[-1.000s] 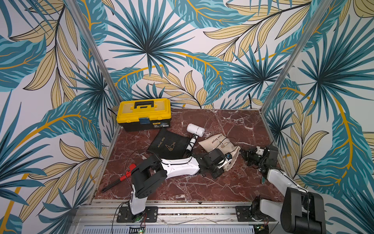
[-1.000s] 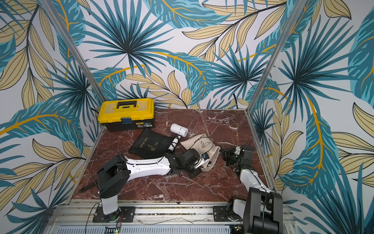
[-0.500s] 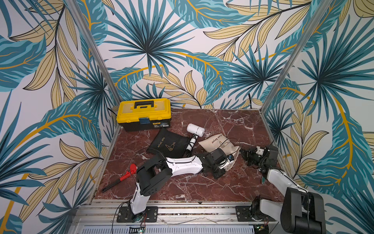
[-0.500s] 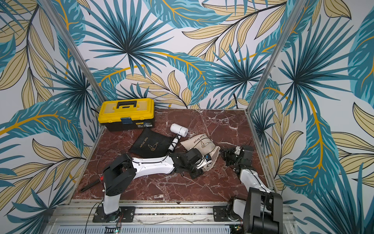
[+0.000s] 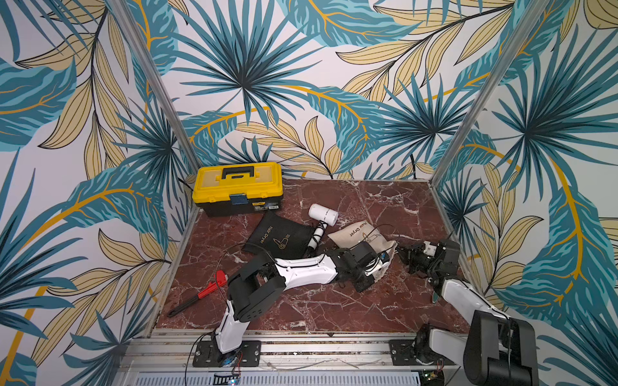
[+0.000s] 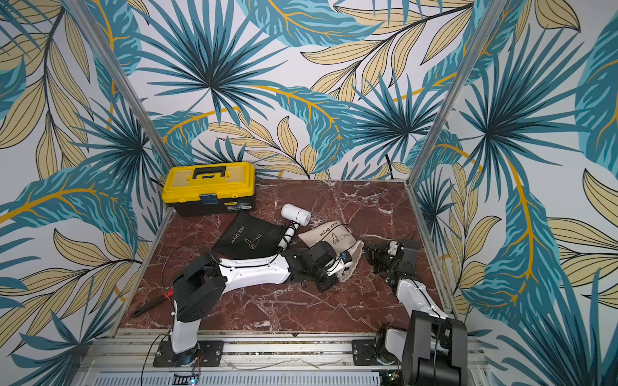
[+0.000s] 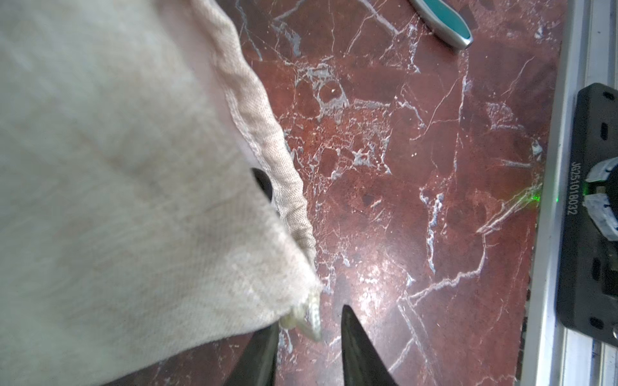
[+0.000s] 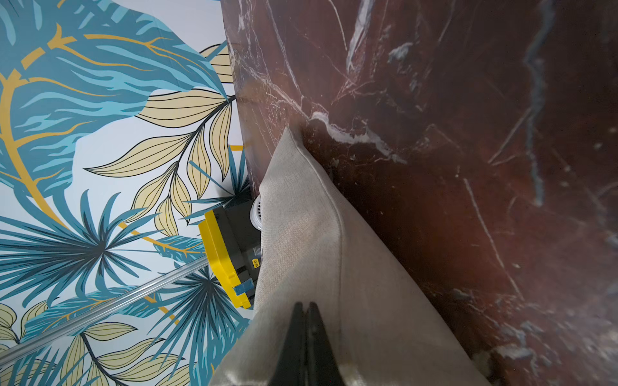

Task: Pack away hair dryers
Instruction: Pull the drawstrings on both sides of the drawstring bag.

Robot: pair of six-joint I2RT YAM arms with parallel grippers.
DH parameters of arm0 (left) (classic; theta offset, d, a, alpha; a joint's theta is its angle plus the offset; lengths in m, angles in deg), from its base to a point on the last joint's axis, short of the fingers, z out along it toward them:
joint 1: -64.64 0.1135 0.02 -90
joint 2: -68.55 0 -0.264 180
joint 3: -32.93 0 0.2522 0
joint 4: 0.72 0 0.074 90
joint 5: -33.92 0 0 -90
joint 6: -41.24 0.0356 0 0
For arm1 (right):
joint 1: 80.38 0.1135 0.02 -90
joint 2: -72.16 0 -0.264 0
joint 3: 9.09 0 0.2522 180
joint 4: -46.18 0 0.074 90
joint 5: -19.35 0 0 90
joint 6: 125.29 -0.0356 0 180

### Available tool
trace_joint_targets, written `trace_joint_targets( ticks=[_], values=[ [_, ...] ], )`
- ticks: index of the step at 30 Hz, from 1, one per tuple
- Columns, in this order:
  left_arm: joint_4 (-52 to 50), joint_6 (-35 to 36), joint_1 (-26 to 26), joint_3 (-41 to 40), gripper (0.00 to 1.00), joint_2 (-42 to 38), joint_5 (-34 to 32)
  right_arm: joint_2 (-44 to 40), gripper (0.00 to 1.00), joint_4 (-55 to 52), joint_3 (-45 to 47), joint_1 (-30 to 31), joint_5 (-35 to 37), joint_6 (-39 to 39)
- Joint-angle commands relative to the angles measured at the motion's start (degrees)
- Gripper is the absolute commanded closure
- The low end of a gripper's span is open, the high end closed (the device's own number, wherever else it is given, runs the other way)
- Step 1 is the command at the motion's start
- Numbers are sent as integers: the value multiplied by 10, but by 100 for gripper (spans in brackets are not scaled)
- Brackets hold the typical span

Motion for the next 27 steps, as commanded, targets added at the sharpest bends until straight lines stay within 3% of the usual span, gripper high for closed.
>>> trace_joint_targets(
  ticks=[1, 7, 13, 19, 25, 27],
  values=[
    [-5, 9, 3, -6, 64, 2, 7, -3, 100, 2, 9, -3, -3, -3],
    [-5, 8, 3, 6, 66, 8, -13, -2, 100, 8, 12, -3, -4, -8],
    [-5, 14, 3, 8, 78, 11, -15, -3, 100, 12, 11, -5, -4, -14],
    [-5, 14, 3, 9, 69, 13, -18, -2, 100, 17, 8, -6, -4, -19],
    [-4, 12, 3, 16, 69, 20, -18, -2, 100, 16, 8, -6, -2, -21],
    [-4, 11, 3, 18, 73, 23, -18, -4, 100, 16, 9, -6, -2, -22]
  ],
)
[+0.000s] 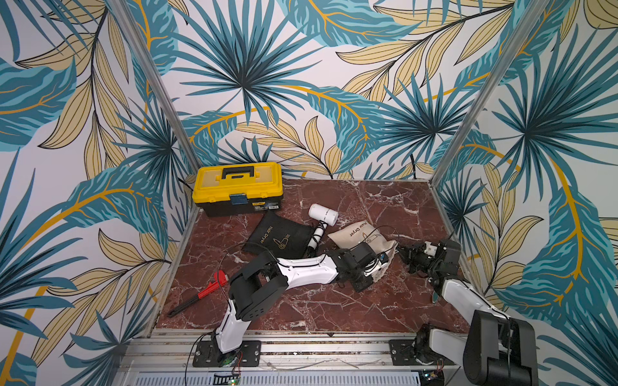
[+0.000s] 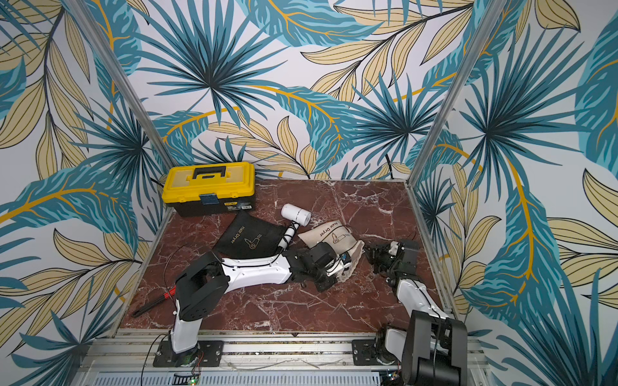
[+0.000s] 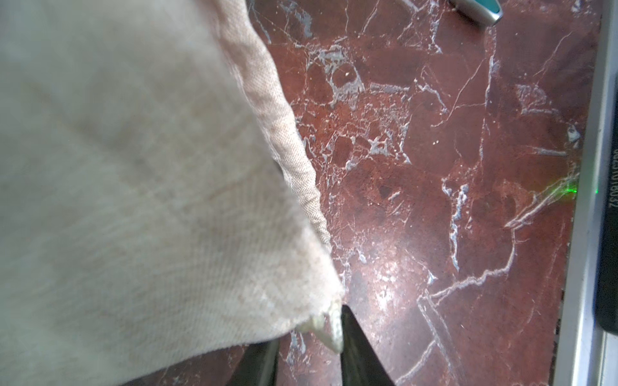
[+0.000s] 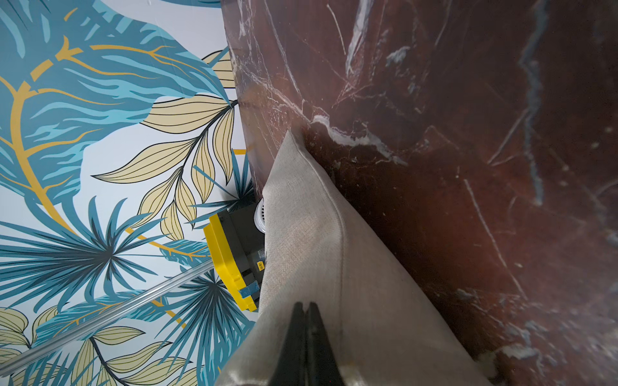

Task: Pack away hair dryers
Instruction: Pull the drawstrings on both sides of the drawstring bag.

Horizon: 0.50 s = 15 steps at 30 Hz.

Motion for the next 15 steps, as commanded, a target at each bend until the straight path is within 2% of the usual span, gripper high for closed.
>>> trace_joint_targets(
  ticks=[1, 8, 13, 14, 15],
  values=[
    [-3, 4, 1, 19, 76, 10, 0, -5, 100, 12, 9, -3, -3, -6],
    [-2, 5, 2, 15, 97, -1, -8, -5, 100, 9, 11, -4, -1, -3],
    [-2, -2, 1, 15, 98, -12, -7, -11, 100, -6, 11, -5, -1, 9],
    [-2, -5, 1, 15, 96, -14, -10, -12, 100, -9, 9, -5, 0, 11],
    [-2, -8, 1, 16, 89, -15, -14, -13, 100, -9, 10, -5, 0, 11]
  ],
)
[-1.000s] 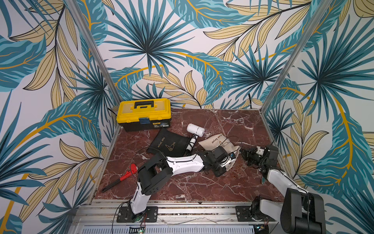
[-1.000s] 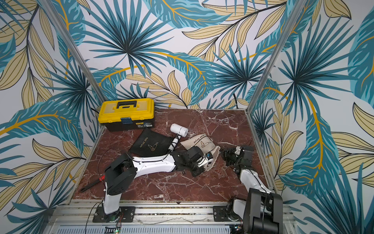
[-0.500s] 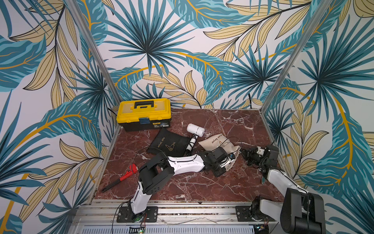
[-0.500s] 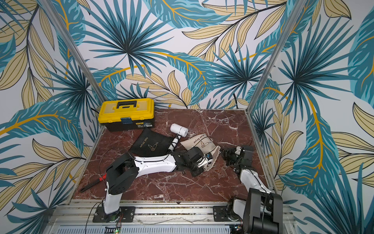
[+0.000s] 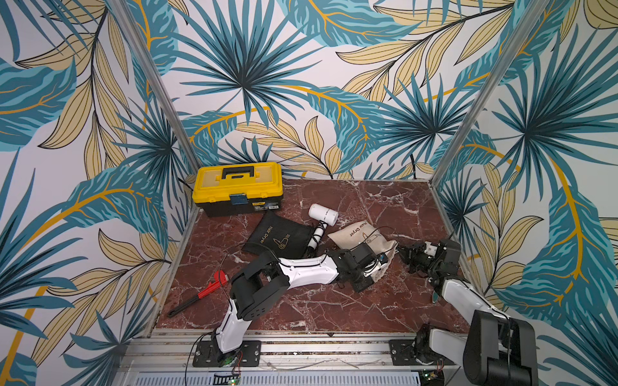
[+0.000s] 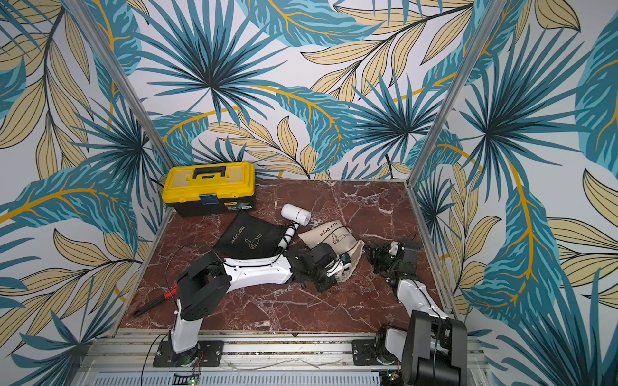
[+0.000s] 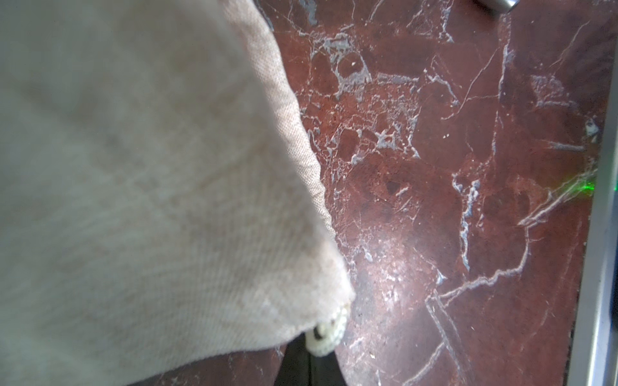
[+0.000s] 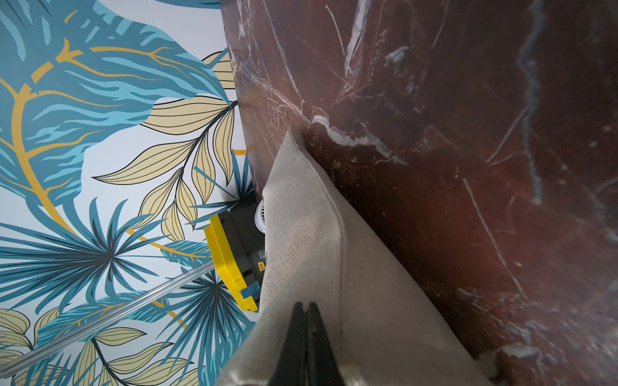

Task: Pack away hair dryers
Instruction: Pull the drawstrings on both sides of the drawstring bag.

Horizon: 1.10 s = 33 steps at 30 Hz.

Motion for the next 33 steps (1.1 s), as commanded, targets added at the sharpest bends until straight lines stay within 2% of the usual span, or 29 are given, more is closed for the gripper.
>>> trace_joint_targets(
  ticks=[1, 3, 5, 15, 20, 33],
  values=[
    [-1, -10, 2, 14, 83, -21, -7, -12, 100, -7, 9, -3, -2, 10],
    [-1, -12, 2, 12, 66, -22, 0, -11, 100, -6, 9, -5, -1, 10],
    [-1, -17, 2, 12, 58, -22, 10, -10, 100, -5, 8, -4, -1, 10],
    [2, -21, 1, 24, 59, -10, 1, -10, 100, 0, 10, -6, -4, 6],
    [3, -19, 1, 36, 61, -4, 7, -10, 100, 3, 10, -8, -5, 3],
    [2, -12, 1, 43, 88, 4, 15, -11, 100, 7, 11, -11, -7, -3]
  ],
)
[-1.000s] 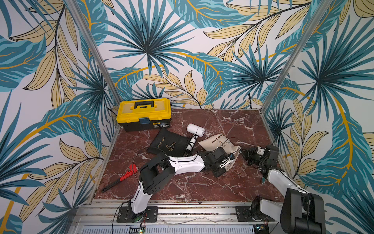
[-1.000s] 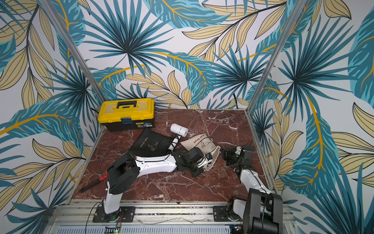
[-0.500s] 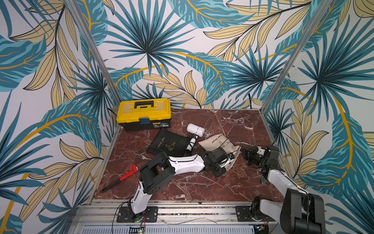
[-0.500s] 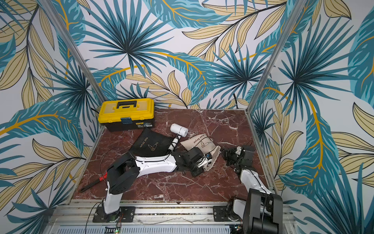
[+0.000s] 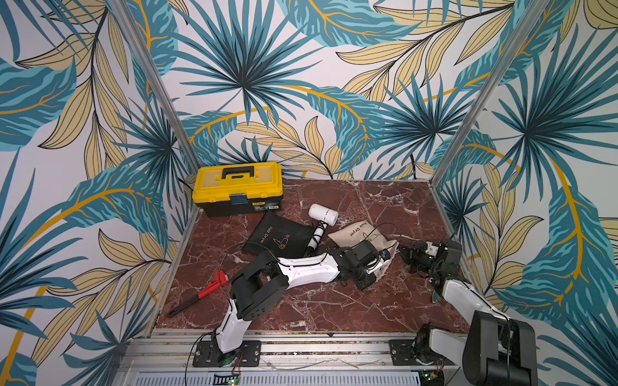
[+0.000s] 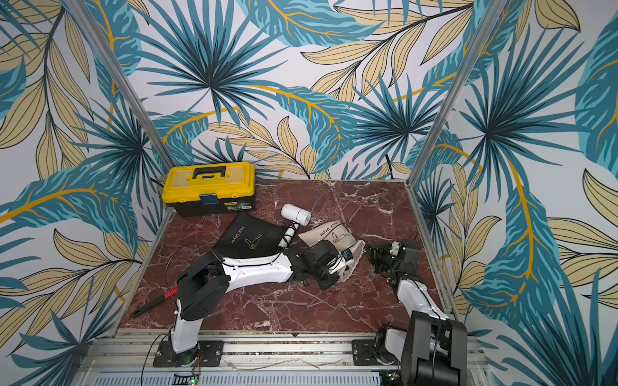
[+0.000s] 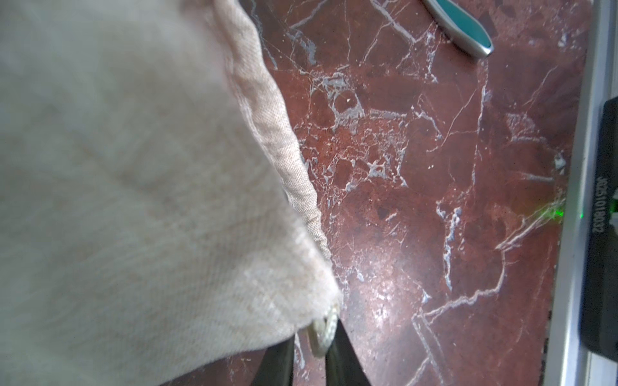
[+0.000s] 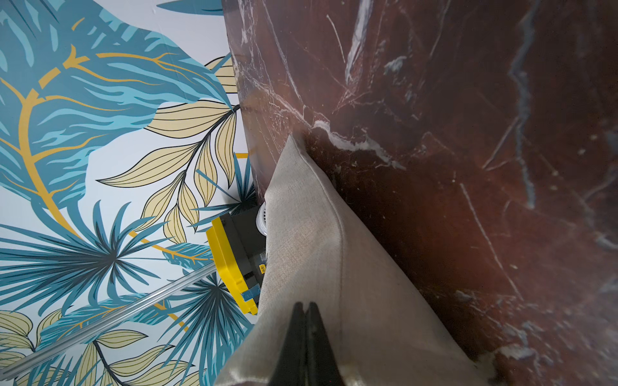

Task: Pack away hair dryers
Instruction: Pull the drawstrings on both sides of the drawstring bag.

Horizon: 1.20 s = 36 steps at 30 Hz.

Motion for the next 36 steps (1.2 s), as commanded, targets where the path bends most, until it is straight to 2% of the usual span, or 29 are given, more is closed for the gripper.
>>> trace_joint_targets(
  ticks=[1, 6, 11, 20, 26, 36],
  values=[
    [0, 3, 1, 19, 90, 3, 7, -9, 100, 8, 11, -5, -8, -3],
    [1, 1, 2, 5, 100, -6, 4, -7, 100, 7, 10, -9, -9, 2],
    [-2, -2, 2, -13, 100, -21, 4, -6, 100, 4, 6, -14, -7, 18],
    [-47, 2, 3, -57, 100, -72, -17, 1, 100, -74, -37, -36, -9, 107],
    [-51, -13, 5, -103, 100, -113, -33, 30, 100, -64, -46, -54, -20, 138],
    [-52, -39, 16, -161, 100, -184, -68, 27, 100, -65, -67, -109, -58, 142]
  ],
)
